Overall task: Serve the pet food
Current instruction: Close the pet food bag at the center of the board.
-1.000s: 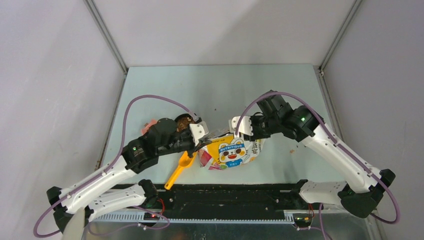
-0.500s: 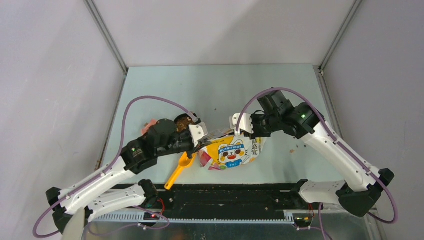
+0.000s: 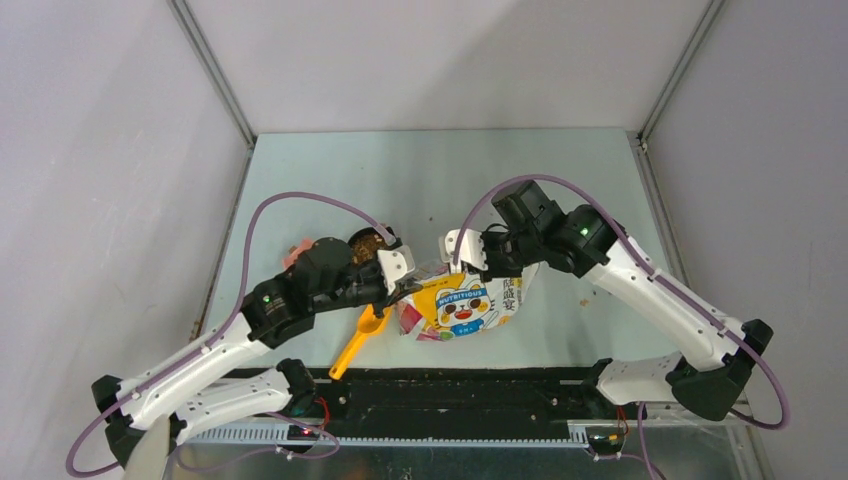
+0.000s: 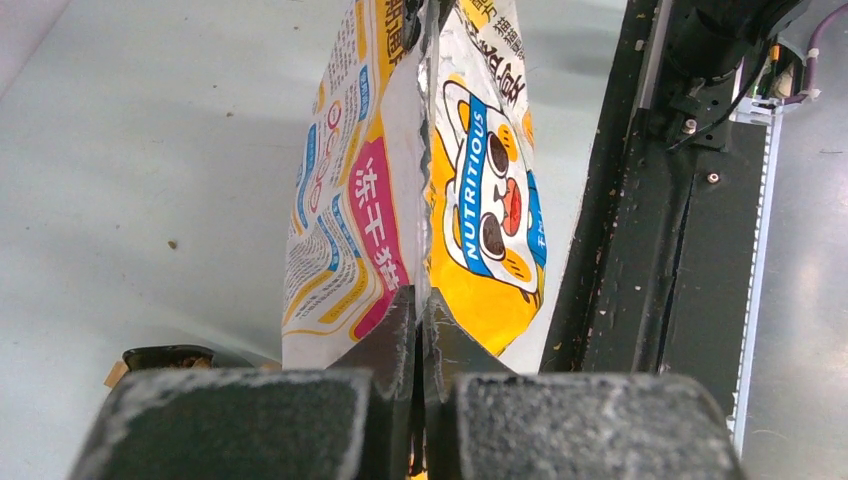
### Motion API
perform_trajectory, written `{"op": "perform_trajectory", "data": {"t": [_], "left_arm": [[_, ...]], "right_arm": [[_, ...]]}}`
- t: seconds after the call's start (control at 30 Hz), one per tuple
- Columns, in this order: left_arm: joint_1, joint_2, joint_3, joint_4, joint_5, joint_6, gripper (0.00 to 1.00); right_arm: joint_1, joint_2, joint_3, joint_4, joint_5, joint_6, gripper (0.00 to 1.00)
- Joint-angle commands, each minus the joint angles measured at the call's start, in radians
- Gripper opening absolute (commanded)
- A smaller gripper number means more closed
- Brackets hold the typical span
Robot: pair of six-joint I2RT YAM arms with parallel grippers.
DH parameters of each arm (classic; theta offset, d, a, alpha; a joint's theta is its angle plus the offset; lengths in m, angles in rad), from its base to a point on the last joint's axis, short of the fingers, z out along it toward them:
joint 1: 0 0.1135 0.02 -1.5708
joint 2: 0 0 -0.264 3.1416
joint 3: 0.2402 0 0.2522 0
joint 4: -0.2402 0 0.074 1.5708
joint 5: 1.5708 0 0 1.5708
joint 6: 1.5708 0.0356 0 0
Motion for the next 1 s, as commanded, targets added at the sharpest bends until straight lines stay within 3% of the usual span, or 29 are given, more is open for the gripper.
{"op": "perform_trajectory", "data": {"t": [0.0, 0.1, 0.13, 0.17, 0.23, 0.3, 0.43, 0.63, 0.7, 0.77, 0.8, 0.83, 0.87, 0.93, 0.97], "left_arm": [[0.001, -0.057, 0.017, 0.064, 0.042, 0.006, 0.00], [0.000, -0.054, 0.019, 0.071, 0.028, 0.002, 0.01], [-0.001, -0.047, 0.024, 0.072, 0.025, 0.000, 0.10], [-0.001, -0.033, 0.027, 0.070, 0.022, 0.001, 0.27], [-0.001, 0.003, 0.047, 0.066, 0.038, 0.010, 0.45], [-0.007, 0.052, 0.085, 0.048, 0.075, 0.044, 0.55], [-0.034, 0.172, 0.196, -0.024, 0.130, 0.150, 0.66], [-0.045, 0.308, 0.284, -0.083, 0.202, 0.238, 0.69], [-0.046, 0.330, 0.291, -0.090, 0.205, 0.245, 0.68], [-0.049, 0.346, 0.288, -0.092, 0.194, 0.253, 0.58], [-0.052, 0.355, 0.288, -0.093, 0.187, 0.253, 0.43], [-0.055, 0.359, 0.287, -0.094, 0.177, 0.256, 0.35], [-0.059, 0.363, 0.288, -0.101, 0.167, 0.258, 0.13], [-0.067, 0.356, 0.285, -0.094, 0.124, 0.248, 0.01], [-0.071, 0.351, 0.279, -0.090, 0.099, 0.243, 0.01]], "right_arm": [[0.009, 0.016, 0.103, -0.021, -0.065, 0.008, 0.00], [0.011, 0.017, 0.130, -0.052, -0.086, 0.013, 0.00], [0.013, 0.018, 0.133, -0.058, -0.089, 0.013, 0.00], [0.014, 0.019, 0.142, -0.060, -0.090, 0.021, 0.00], [0.015, 0.023, 0.158, -0.074, -0.097, 0.035, 0.00], [0.012, 0.034, 0.180, -0.085, -0.106, 0.063, 0.00], [-0.018, 0.061, 0.225, -0.106, -0.149, 0.129, 0.00], [-0.098, 0.066, 0.246, -0.059, -0.272, 0.236, 0.00], [-0.119, 0.062, 0.247, -0.049, -0.302, 0.258, 0.00], [-0.132, 0.059, 0.245, -0.045, -0.323, 0.259, 0.00], [-0.136, 0.055, 0.244, -0.045, -0.339, 0.257, 0.00], [-0.144, 0.053, 0.242, -0.045, -0.343, 0.252, 0.00], [-0.147, 0.049, 0.241, -0.045, -0.351, 0.251, 0.00], [-0.157, 0.044, 0.240, -0.054, -0.365, 0.237, 0.00], [-0.163, 0.043, 0.239, -0.060, -0.367, 0.227, 0.00]]}}
